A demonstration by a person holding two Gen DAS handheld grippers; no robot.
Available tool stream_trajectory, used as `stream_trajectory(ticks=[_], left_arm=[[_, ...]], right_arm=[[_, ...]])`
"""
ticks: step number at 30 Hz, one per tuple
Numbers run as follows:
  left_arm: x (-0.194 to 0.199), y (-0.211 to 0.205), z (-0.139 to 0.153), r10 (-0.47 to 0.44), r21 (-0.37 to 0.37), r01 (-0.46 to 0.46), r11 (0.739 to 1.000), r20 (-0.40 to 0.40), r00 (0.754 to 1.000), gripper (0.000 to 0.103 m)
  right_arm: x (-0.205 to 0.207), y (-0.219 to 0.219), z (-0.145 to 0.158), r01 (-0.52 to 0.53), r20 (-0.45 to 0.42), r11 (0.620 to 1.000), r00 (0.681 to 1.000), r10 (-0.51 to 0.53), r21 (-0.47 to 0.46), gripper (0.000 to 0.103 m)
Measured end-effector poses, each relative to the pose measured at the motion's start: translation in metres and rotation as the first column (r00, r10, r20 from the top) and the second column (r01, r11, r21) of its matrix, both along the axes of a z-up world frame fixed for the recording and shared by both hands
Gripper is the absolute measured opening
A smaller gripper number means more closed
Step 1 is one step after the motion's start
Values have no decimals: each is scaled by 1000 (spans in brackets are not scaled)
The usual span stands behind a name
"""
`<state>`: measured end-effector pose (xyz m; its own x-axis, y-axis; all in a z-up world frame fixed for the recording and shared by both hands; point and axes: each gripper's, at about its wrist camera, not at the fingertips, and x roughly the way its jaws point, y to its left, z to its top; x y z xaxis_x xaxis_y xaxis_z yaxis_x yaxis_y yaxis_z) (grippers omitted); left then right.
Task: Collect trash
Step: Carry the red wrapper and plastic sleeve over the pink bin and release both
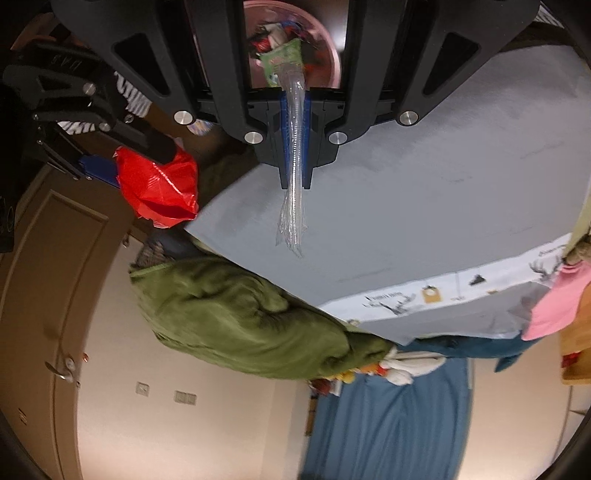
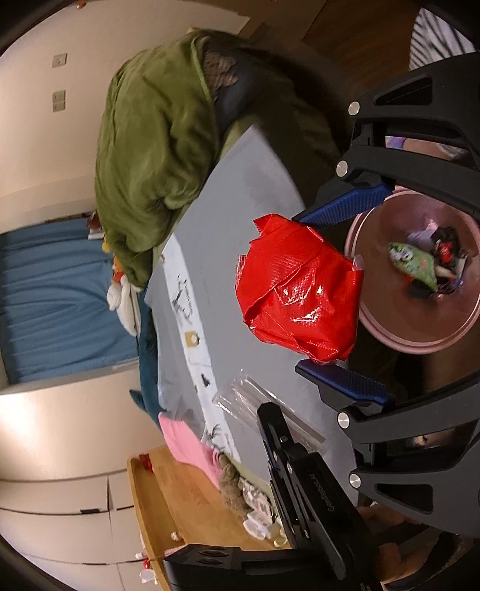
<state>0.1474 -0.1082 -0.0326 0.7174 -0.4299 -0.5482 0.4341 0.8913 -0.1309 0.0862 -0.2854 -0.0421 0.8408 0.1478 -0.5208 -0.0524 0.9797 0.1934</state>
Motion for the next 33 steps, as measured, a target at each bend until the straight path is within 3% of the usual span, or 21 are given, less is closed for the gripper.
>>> stream_trajectory(ticks=[7,13,23,33], left_arm=[[-7,-29,-32,-59,30,61,998,-65,996,5],[-10,-46,-57,-102,47,106,993,-70,992,5],[2,-58,-109,-103,94,119,988,-159,982,5],[12,-61,-128,-100,107,122,987,-196,976,5]], right_arm=[[-15,-19,-25,44,-40,999,998,-45,-17,71],[-16,-30,-51,74,-82,997,994,-76,-26,71],[2,-39,-99,89,-205,996,975,-91,-23,71],[17,-41,-127,94,-277,995,956,-102,-42,71]])
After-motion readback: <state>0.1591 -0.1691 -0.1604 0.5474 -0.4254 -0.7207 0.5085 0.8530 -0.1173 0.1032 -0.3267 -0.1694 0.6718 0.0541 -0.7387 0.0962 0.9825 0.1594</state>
